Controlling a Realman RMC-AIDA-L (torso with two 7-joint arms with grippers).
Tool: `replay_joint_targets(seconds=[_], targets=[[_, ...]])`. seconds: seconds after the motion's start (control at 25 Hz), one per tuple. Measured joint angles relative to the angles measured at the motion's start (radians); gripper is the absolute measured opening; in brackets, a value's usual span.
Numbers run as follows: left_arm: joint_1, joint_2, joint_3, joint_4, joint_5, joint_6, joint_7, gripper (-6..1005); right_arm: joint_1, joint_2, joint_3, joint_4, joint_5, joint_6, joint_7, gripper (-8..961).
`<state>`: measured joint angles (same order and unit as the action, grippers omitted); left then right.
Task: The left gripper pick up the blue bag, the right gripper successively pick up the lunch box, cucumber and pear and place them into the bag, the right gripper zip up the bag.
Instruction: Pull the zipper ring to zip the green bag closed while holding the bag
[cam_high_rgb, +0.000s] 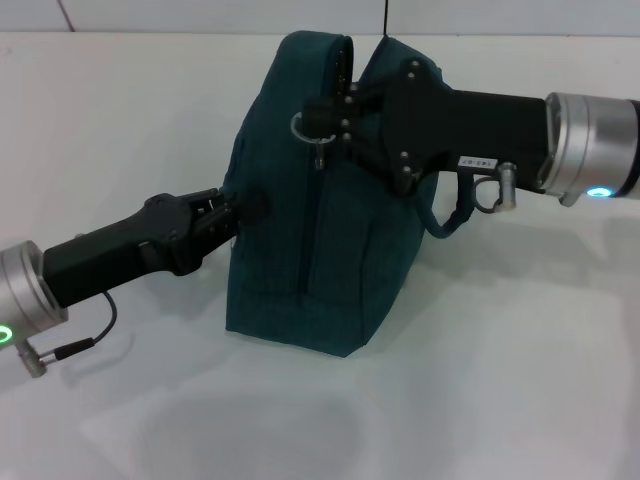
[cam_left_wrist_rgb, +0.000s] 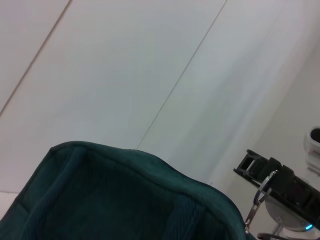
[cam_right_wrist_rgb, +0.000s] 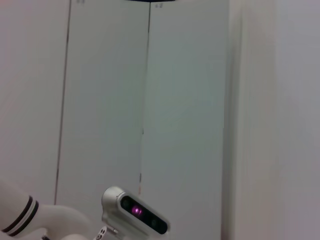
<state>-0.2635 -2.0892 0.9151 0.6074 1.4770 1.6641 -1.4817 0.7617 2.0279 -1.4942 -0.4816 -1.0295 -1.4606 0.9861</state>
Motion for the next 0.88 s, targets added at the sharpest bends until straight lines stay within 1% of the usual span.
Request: replay_joint_targets(seconds=[0.16, 0.4, 0.68, 0.88], targets=[[-0.009, 0.0, 0.0, -0.006, -0.001, 0.001, 0.0, 116, -0.017, 0.0, 0.0, -0.001, 0.022, 0.0, 0.005, 16], [-0.029, -0.002, 0.002, -0.027, -0.003, 0.011, 0.012, 61, -0.03, 0.0, 0.004, 0.002, 0.052, -0.002, 0.039, 16], [-0.043, -0.002, 0.002, -0.051, -0.003, 0.045, 0.054, 57, -0.03, 0.0, 0.006, 0.001, 0.076, 0.01, 0.08, 16], [-0.045, -0.002, 0.003, -0.052, -0.003, 0.065, 0.062, 56, -0.023, 0.0, 0.007, 0.002, 0.092, 0.02, 0.147, 16]])
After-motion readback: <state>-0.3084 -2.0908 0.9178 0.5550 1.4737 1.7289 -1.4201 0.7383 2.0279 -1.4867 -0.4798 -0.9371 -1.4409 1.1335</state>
